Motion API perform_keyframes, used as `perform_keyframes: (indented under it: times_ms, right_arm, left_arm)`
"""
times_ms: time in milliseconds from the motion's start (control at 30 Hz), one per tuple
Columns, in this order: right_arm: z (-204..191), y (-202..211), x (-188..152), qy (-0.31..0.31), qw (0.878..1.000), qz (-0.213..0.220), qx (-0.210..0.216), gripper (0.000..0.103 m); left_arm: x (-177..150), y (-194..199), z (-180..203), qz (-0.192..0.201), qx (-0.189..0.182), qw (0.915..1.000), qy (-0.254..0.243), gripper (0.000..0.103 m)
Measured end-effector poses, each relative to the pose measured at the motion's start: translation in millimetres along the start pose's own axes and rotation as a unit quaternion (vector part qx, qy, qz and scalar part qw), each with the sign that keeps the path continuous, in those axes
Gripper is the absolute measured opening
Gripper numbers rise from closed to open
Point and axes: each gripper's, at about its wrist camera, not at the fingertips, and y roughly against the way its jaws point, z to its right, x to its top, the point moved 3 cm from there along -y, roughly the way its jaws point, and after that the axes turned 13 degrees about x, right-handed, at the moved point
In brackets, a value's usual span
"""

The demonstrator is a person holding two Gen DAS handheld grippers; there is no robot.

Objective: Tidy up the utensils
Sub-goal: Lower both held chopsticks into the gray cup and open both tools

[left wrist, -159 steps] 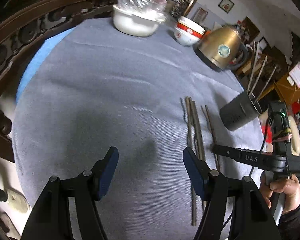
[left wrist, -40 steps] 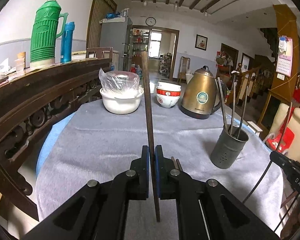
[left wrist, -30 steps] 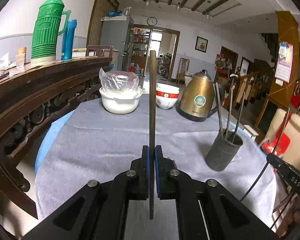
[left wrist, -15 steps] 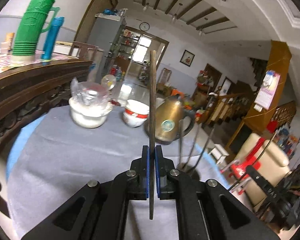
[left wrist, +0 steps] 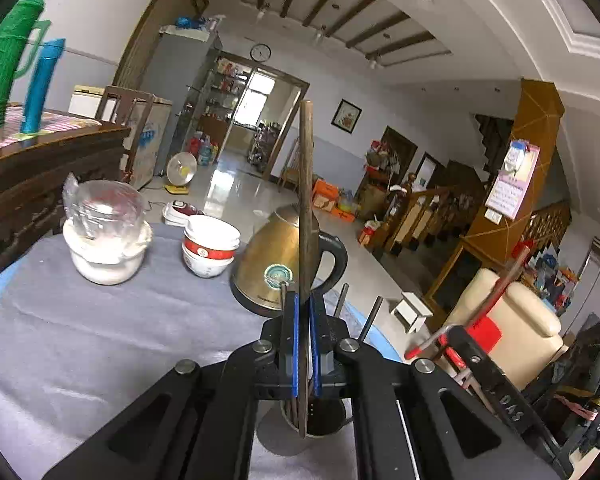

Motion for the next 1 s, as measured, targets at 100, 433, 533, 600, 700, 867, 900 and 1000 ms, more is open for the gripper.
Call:
perform_keyframes:
  times_ms: [100, 433, 533, 600, 700, 867, 900, 1000]
  right_arm:
    - [7.1, -20.8, -8.4, 0.000, 1.000, -0.024, 0.000, 0.007]
    - [28.2, -54.3, -40.3, -0.007, 0.996, -0.087, -0.004, 0.007]
    - [29.2, -57.7, -46.4, -0.006, 0.995, -0.101, -0.004, 0.007]
    - [31.1, -61.0, -49.7, -0.008, 0.994, -0.113, -0.004, 0.007]
    - [36.2, -67.2, -57.1, -0.019, 0.990, -0.138, -0.013, 0.008]
    - [42.0, -58.6, -53.6, -0.028, 0.989, -0.141, -0.035, 0.008]
    - [40.5, -53.9, -49.9, -0.024, 0.990, -0.135, -0.040, 0.009]
    - [35.8, -42.9, -43.3, -0.018, 0.990, -0.129, -0.050, 0.011]
  left_arm:
    - [-5.3, -21.1, 7.7, -0.017, -0.001, 0.9999, -0.004, 0.005]
    - [-32.1, -57.5, 17.0, -0.063, -0.006, 0.9973, -0.036, 0.005]
    - [-40.6, -61.6, 19.6, -0.077, -0.007, 0.9959, -0.048, 0.005]
    - [-45.8, -63.5, 22.3, -0.089, -0.010, 0.9944, -0.056, 0.005]
    - [-50.1, -61.7, 21.6, -0.095, 0.002, 0.9934, -0.064, 0.007]
    - [-41.7, -42.2, 8.8, -0.092, 0.007, 0.9945, -0.049, 0.044]
    - [-38.9, -35.4, 4.9, -0.086, 0.007, 0.9953, -0.043, 0.055]
    - [-33.3, -15.5, -8.4, -0.070, 0.009, 0.9968, -0.037, 0.056]
